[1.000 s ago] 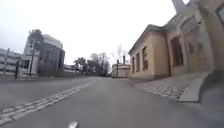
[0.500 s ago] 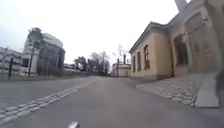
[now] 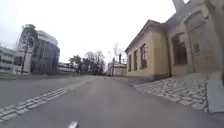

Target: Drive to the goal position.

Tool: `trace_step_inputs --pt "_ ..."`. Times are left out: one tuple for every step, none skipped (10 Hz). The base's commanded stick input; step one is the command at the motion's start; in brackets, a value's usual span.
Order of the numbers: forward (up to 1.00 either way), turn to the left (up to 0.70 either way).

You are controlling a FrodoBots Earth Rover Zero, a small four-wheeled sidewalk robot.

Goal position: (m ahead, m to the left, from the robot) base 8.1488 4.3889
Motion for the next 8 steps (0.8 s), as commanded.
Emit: trace_step_inputs --pt "1.0 0.0" --pt "1.0 0.0" --pt "1.0 0.0" --pt "1.0 0.0" --pt "1.0 0.0" --pt "1.0 0.0" --pt "1.0 0.0" --pt "1.0 0.0"
